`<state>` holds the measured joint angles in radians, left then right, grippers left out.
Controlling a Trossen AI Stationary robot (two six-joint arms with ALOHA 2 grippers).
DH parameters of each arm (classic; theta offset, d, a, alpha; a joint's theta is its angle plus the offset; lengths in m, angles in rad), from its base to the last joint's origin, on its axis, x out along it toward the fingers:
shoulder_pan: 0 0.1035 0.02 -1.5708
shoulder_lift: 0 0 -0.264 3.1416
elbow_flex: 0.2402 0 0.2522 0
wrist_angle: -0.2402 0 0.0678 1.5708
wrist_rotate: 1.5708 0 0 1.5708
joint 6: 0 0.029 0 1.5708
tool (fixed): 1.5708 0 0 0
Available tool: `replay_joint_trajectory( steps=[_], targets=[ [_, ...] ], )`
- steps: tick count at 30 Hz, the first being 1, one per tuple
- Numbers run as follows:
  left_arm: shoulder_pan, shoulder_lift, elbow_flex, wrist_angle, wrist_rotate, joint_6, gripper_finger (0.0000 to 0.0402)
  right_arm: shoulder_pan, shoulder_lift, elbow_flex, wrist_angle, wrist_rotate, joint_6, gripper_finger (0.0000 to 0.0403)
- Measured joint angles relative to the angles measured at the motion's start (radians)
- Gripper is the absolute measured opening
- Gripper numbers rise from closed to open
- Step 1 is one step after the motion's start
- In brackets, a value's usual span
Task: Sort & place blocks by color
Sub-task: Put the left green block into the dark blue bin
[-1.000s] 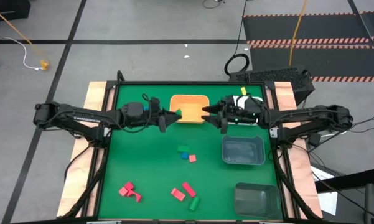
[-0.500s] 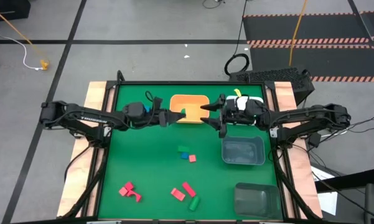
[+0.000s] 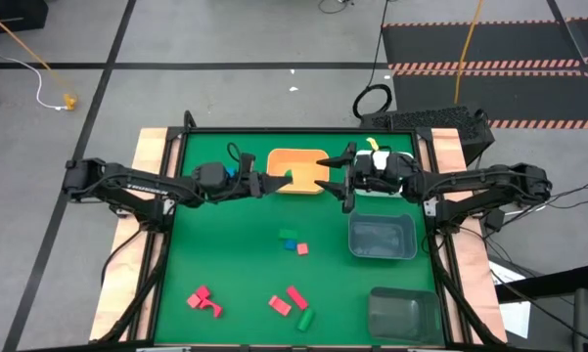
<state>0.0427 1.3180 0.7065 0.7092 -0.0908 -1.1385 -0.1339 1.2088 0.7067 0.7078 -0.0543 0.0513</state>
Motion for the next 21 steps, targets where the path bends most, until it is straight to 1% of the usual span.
replay_joint_trajectory(
  steps=[4, 7, 10, 14, 18, 21],
  targets=[
    [-0.018, 0.006, 0.008, -0.002, -0.034, 0.022, 0.0135, 0.000, 0.001, 0.000, -0.066, -0.007, 0.012, 0.0270],
    [-0.026, 0.025, 0.010, 0.007, -0.069, 0.013, 0.0135, 0.004, 0.000, 0.000, -0.068, -0.069, 0.001, 0.0277],
    [-0.032, 0.057, 0.017, 0.008, -0.077, -0.033, 0.0135, 0.005, 0.000, 0.000, -0.066, -0.130, -0.065, 0.0279],
    [-0.049, 0.134, 0.065, 0.004, -0.075, -0.069, 0.0135, 0.005, 0.008, 0.000, -0.041, -0.132, -0.180, 0.0275],
    [-0.059, 0.192, 0.128, 0.032, -0.068, -0.053, 0.0136, 0.005, 0.034, 0.000, -0.032, -0.132, -0.181, 0.0273],
    [-0.058, 0.202, 0.153, 0.022, -0.042, -0.028, 0.0136, 0.005, 0.051, 0.001, -0.022, -0.134, -0.169, 0.0273]
  ],
)
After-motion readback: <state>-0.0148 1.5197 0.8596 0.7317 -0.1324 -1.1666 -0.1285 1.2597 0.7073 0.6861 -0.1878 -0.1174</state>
